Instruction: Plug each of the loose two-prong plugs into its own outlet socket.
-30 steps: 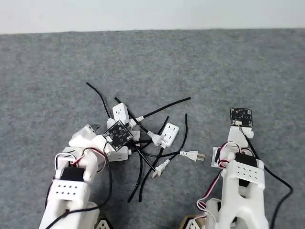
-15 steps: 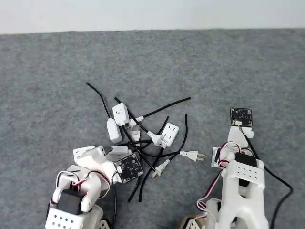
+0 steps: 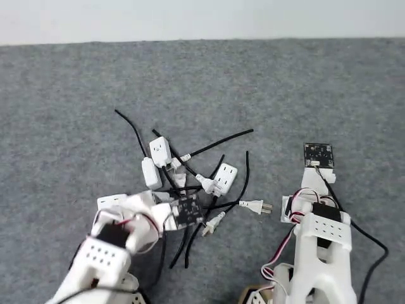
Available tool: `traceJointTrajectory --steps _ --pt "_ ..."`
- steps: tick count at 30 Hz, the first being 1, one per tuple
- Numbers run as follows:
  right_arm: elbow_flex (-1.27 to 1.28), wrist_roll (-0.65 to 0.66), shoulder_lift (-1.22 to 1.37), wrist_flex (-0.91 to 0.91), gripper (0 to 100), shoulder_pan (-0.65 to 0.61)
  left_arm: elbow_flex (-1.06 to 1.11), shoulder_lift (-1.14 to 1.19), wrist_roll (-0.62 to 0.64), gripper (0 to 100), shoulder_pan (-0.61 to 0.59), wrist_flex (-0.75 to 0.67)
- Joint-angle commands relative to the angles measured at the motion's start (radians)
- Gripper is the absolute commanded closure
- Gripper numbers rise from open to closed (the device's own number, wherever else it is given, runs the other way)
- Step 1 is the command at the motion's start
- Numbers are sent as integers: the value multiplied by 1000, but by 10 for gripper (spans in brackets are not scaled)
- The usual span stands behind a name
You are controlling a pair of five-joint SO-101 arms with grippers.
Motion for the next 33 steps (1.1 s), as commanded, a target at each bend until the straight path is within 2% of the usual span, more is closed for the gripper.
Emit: traceJointTrajectory --steps 1,4,7,9,12,16,23,26,28,30,33 --pt "-49 11 2 -10 986 7 -170 295 -92 798 -91 -72" --pt "-49 12 2 -8 986 7 -315 514 -101 798 -135 -57" --pt "-49 12 2 -8 986 7 -489 715 -123 807 -133 51" --pt "-49 12 2 -8 986 8 -587 827 -144 855 -118 117" --pt "-49 12 2 -8 986 10 -680 931 -184 976 -94 204" --pt "-49 12 2 -8 986 8 -699 954 -212 986 -80 269" --pt "-49 14 2 -8 986 8 -699 939 -239 981 -80 296" --pt "-48 38 2 -8 986 7 -707 937 -226 910 -86 295" --pt "-35 48 2 -16 986 5 -734 936 -152 868 -91 290" --pt "-32 48 1 -16 986 -5 -760 937 -115 861 -101 290" --pt "-28 48 -1 -16 986 -21 -771 937 -146 863 -107 288"
